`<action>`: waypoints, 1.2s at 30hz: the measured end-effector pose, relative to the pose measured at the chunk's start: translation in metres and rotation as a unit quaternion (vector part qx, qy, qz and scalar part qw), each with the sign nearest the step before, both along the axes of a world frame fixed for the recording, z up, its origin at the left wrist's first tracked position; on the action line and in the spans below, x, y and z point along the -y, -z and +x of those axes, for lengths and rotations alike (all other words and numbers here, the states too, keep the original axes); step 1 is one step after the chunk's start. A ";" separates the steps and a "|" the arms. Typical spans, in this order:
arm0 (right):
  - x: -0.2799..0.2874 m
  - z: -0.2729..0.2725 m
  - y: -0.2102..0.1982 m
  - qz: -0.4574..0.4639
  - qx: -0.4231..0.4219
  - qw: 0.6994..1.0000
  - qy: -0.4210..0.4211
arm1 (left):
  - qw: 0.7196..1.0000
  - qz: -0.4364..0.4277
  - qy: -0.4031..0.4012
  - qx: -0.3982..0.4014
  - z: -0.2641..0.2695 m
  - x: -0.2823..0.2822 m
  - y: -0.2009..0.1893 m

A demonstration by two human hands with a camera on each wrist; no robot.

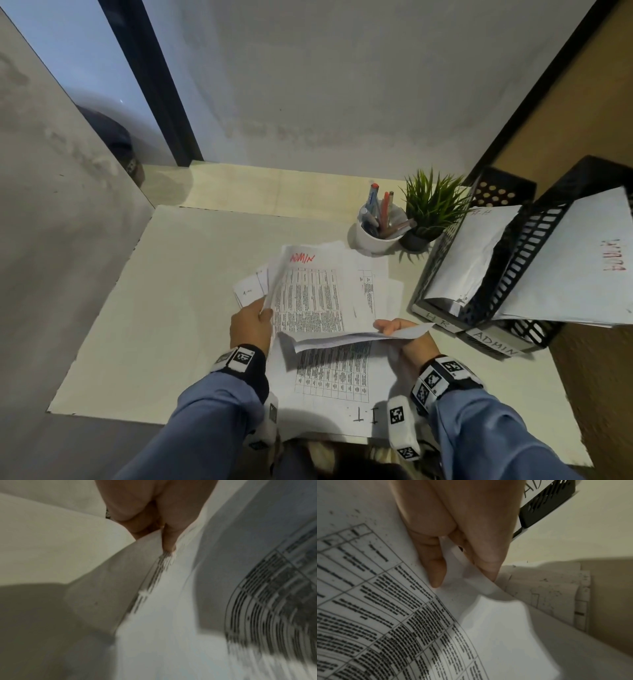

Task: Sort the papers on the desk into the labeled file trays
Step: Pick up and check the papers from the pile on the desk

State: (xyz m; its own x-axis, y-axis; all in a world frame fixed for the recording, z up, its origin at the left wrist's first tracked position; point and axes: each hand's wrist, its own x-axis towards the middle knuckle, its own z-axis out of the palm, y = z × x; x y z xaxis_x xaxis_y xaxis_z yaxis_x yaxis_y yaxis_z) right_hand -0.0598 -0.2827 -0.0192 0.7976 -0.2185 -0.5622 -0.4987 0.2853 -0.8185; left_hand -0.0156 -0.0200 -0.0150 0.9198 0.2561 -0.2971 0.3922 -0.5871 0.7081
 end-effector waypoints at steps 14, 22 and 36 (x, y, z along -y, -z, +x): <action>-0.006 0.022 -0.018 0.030 -0.109 0.986 0.125 | 0.901 -0.407 -0.090 -0.117 -0.007 0.016 -0.019; -0.011 0.009 -0.042 0.021 -0.027 0.995 0.093 | 0.883 -0.452 -0.033 -0.122 -0.004 0.025 -0.035; -0.023 0.013 -0.108 -0.153 0.134 0.979 0.021 | 0.968 -0.243 0.033 0.054 -0.006 0.045 -0.077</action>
